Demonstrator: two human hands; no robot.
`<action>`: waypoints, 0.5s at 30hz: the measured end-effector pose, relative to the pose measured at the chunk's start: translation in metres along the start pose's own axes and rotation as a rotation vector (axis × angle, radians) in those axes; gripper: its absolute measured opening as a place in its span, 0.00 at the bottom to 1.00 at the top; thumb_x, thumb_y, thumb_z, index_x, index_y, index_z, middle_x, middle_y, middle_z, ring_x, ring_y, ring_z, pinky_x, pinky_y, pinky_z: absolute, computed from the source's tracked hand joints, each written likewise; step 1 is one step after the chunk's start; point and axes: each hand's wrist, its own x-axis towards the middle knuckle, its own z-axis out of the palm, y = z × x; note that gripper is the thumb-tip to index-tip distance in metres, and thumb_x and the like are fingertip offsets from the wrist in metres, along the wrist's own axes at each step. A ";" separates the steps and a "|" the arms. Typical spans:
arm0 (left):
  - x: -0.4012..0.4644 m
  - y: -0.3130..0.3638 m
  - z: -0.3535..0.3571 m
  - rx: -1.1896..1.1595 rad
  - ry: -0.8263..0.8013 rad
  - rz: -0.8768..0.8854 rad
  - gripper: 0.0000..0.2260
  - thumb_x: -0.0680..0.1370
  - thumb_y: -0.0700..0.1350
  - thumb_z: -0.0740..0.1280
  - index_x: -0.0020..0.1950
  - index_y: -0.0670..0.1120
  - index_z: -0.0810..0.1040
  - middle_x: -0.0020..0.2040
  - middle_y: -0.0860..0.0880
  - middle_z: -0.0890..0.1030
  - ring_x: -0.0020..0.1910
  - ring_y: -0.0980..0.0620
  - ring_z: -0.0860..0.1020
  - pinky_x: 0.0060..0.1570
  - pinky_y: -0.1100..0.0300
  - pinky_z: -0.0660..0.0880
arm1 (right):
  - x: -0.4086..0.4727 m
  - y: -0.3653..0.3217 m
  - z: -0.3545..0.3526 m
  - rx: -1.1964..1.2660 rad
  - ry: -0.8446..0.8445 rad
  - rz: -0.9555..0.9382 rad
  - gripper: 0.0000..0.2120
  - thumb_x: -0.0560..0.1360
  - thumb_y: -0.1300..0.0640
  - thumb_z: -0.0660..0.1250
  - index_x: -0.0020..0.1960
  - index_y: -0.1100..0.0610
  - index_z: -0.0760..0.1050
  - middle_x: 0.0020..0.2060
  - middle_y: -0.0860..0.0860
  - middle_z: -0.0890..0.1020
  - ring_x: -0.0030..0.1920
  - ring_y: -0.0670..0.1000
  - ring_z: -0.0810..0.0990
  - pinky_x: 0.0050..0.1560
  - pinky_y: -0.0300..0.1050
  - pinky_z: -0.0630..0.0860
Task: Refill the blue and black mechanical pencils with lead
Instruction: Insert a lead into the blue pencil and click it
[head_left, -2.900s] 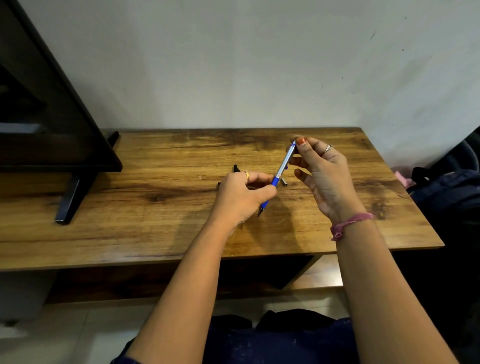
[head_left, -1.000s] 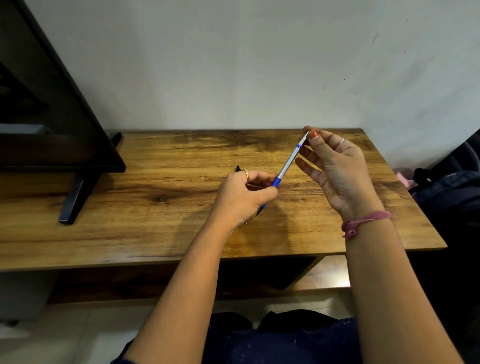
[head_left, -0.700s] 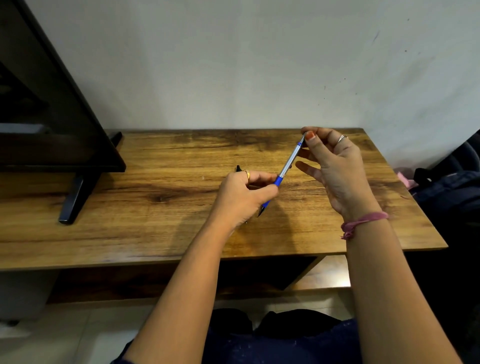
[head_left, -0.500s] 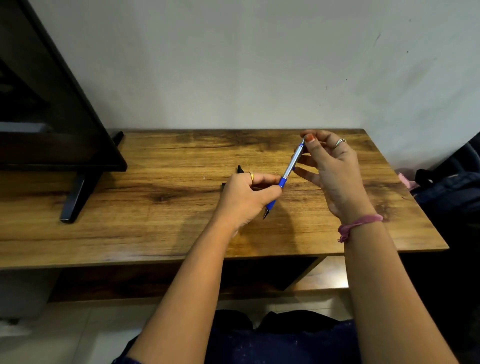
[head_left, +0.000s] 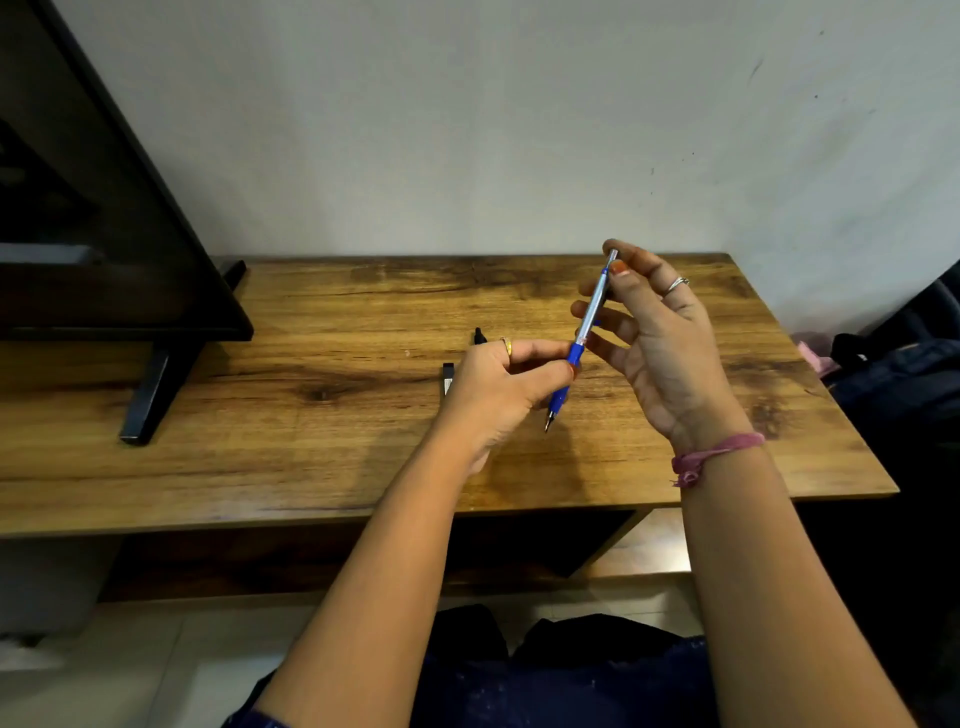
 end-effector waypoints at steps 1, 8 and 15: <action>0.000 0.001 0.000 -0.020 0.004 0.003 0.08 0.73 0.39 0.71 0.43 0.53 0.85 0.41 0.51 0.86 0.41 0.54 0.82 0.45 0.60 0.80 | 0.000 0.001 -0.001 0.014 -0.014 0.021 0.09 0.79 0.58 0.64 0.57 0.50 0.77 0.46 0.52 0.82 0.46 0.52 0.82 0.44 0.47 0.81; 0.000 0.002 0.005 -0.090 0.046 0.023 0.08 0.75 0.39 0.69 0.47 0.51 0.84 0.44 0.49 0.85 0.46 0.52 0.82 0.50 0.57 0.79 | -0.006 0.003 -0.004 -0.164 -0.227 0.063 0.11 0.79 0.56 0.61 0.56 0.58 0.79 0.50 0.54 0.85 0.51 0.49 0.83 0.48 0.41 0.79; -0.001 0.009 -0.006 -0.154 0.179 0.064 0.04 0.76 0.41 0.69 0.45 0.48 0.83 0.44 0.49 0.86 0.45 0.53 0.82 0.51 0.57 0.79 | -0.007 0.001 0.004 0.211 -0.104 -0.014 0.09 0.82 0.57 0.57 0.51 0.56 0.75 0.36 0.49 0.79 0.41 0.49 0.79 0.50 0.47 0.79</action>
